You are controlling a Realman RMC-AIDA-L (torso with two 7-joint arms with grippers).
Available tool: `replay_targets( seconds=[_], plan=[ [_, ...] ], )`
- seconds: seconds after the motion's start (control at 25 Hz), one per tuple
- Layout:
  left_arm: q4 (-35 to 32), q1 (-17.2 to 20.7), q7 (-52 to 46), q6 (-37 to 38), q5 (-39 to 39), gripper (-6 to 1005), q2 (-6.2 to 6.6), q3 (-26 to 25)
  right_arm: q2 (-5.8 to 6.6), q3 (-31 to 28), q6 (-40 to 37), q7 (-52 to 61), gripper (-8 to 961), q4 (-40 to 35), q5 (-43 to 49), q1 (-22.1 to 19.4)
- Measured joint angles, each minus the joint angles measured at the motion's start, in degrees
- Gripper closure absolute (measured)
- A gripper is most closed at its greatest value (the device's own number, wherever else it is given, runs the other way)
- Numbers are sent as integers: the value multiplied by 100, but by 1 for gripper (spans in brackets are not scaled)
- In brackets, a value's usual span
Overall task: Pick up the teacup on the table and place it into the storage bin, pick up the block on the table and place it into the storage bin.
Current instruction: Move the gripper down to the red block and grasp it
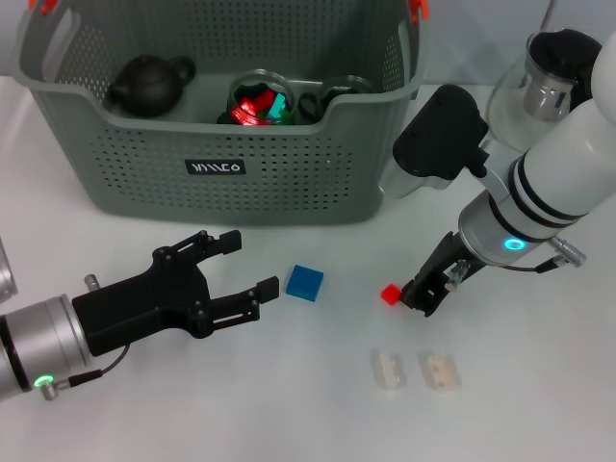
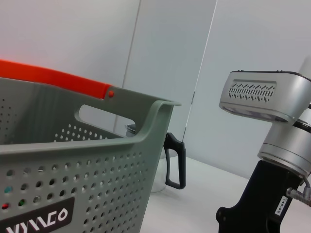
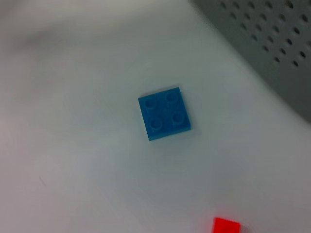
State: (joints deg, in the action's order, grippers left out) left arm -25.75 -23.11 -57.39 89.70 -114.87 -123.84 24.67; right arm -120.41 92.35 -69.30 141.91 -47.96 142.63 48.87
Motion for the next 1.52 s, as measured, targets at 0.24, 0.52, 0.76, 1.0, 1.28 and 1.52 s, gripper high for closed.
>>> replay_targets(
  seconds=[0.24, 0.52, 0.76, 1.0, 1.28, 1.52],
  plan=[
    [0, 0, 0, -10, 0, 127, 0, 2, 0, -133, -135, 3, 859, -56, -26, 0],
    [0, -6, 0, -15, 7, 127, 0, 3, 5, -428, -173, 55, 828, -91, -26, 13],
    [0, -15, 0, -15, 14, 127, 0, 2, -30, -300, 13, 270, 564, 96, -9, 220],
    [0, -16, 0, -15, 14, 127, 0, -13, -35, 73, 191, 587, 447, 179, -17, 334],
    [7, -11, 0, -14, 10, 127, 0, -9, -35, 210, 221, 771, 450, 246, 7, 370],
    [9, -8, 0, -14, 3, 127, 0, -14, -34, 214, 285, 803, 452, 401, 14, 404]
  ],
)
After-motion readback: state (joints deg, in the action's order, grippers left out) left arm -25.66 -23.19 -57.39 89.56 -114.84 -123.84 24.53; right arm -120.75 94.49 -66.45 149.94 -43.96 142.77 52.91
